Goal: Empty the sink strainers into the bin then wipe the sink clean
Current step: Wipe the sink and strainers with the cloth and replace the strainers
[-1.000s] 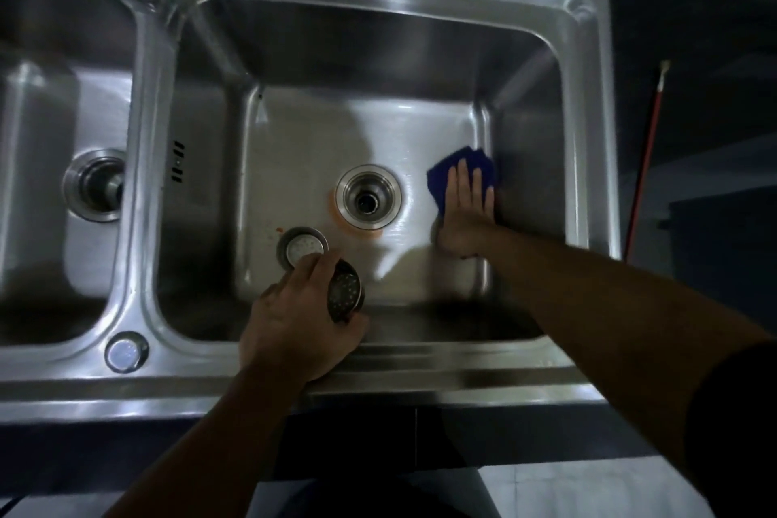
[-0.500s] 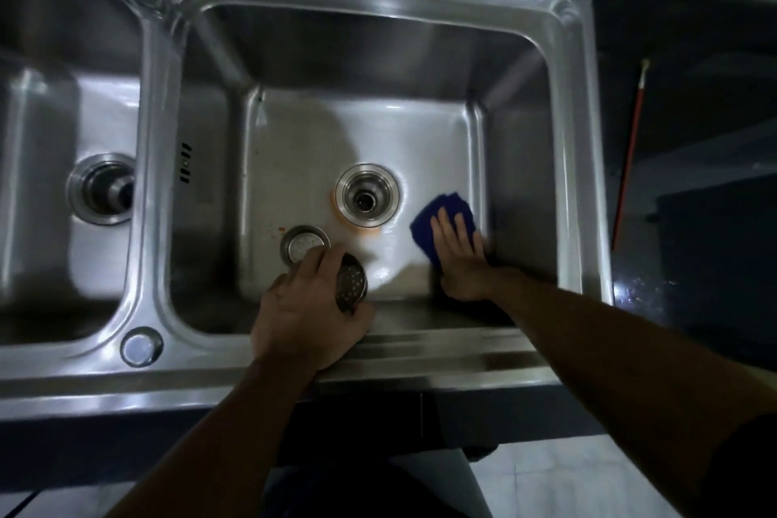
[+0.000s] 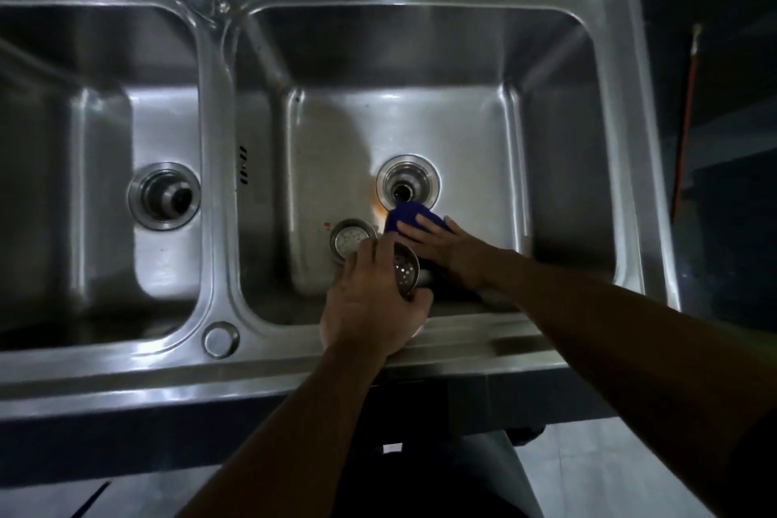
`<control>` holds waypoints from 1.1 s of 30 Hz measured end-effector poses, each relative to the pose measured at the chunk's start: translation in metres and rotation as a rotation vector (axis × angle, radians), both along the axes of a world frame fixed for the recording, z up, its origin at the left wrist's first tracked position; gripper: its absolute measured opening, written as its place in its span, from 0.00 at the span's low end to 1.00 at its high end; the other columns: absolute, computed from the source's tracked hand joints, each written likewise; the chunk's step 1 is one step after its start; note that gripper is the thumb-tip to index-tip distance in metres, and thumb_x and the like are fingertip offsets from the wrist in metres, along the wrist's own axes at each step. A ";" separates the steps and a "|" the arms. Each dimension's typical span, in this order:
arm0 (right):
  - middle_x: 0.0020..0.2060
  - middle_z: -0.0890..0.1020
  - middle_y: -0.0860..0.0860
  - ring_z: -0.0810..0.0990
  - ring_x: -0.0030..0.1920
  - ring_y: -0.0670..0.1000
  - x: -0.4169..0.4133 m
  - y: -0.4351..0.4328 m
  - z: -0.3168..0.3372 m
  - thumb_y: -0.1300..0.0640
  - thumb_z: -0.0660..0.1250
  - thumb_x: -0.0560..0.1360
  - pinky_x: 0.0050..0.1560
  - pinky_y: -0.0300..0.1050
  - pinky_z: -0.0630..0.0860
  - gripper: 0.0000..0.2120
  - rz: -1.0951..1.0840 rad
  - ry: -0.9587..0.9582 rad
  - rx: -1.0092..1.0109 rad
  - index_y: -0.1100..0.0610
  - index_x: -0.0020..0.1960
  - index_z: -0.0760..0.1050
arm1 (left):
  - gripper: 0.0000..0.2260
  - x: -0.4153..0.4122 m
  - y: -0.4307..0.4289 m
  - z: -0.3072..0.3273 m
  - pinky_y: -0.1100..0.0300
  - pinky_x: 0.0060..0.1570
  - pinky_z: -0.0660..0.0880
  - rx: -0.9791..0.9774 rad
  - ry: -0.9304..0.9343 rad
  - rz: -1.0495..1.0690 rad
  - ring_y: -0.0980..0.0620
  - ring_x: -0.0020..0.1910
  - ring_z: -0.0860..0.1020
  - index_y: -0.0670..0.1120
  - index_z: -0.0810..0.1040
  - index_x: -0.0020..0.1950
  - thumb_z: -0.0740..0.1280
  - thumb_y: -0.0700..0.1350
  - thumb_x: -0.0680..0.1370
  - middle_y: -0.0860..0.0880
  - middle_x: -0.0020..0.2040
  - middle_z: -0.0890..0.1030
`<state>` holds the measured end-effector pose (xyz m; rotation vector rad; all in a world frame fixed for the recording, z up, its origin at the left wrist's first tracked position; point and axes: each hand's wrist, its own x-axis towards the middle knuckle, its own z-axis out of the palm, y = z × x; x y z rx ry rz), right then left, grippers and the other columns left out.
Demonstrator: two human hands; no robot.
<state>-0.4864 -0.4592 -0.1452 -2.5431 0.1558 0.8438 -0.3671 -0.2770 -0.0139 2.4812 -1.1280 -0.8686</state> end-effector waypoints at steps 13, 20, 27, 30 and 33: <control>0.51 0.87 0.52 0.85 0.36 0.39 -0.009 -0.016 0.096 0.72 0.65 0.75 0.35 0.28 0.78 0.28 -1.339 -0.250 0.570 0.53 0.71 0.74 | 0.19 0.034 -0.022 0.012 0.63 0.46 0.76 -0.046 0.476 0.489 0.65 0.46 0.80 0.72 0.75 0.49 0.72 0.67 0.60 0.63 0.47 0.82; 0.60 0.84 0.52 0.84 0.53 0.55 0.013 0.024 0.145 0.69 0.62 0.72 0.49 0.46 0.79 0.31 -1.459 -0.371 1.105 0.47 0.71 0.75 | 0.05 0.053 -0.060 0.032 0.60 0.43 0.83 -0.203 0.707 0.641 0.57 0.43 0.85 0.67 0.84 0.42 0.75 0.55 0.72 0.61 0.40 0.86; 0.59 0.83 0.57 0.82 0.54 0.60 0.020 0.016 0.152 0.73 0.60 0.76 0.56 0.56 0.77 0.31 -1.463 -0.393 1.082 0.47 0.71 0.74 | 0.07 0.045 -0.078 0.040 0.53 0.54 0.83 -0.239 0.820 0.595 0.51 0.53 0.85 0.58 0.85 0.50 0.74 0.47 0.75 0.52 0.51 0.87; 0.60 0.84 0.51 0.83 0.59 0.57 0.010 0.026 0.153 0.69 0.63 0.73 0.59 0.55 0.79 0.32 -1.426 -0.404 0.990 0.47 0.74 0.71 | 0.06 0.042 -0.086 0.038 0.48 0.58 0.82 -0.259 0.819 0.694 0.47 0.53 0.85 0.53 0.86 0.52 0.73 0.46 0.76 0.49 0.50 0.87; 0.58 0.85 0.44 0.84 0.56 0.50 0.002 0.019 0.149 0.67 0.65 0.73 0.53 0.46 0.82 0.33 -1.431 -0.439 0.845 0.43 0.74 0.70 | 0.07 0.034 -0.091 0.032 0.46 0.60 0.81 -0.227 0.973 0.693 0.46 0.54 0.85 0.50 0.85 0.55 0.73 0.45 0.77 0.46 0.53 0.87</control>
